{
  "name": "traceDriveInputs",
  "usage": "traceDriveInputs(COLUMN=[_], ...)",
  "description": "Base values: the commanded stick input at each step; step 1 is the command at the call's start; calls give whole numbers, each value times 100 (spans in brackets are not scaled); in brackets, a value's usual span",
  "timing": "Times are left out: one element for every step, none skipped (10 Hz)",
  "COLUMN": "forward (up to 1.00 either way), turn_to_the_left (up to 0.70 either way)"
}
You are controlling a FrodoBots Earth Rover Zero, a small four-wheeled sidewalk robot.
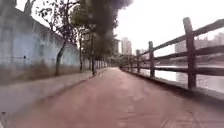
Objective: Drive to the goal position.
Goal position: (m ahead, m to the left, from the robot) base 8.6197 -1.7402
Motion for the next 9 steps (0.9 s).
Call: traceDriveInputs(forward=[100,100,100,100,100,100,100,100,100], turn_to_the_left=[0,27,14,0,0,0,0,0,0])
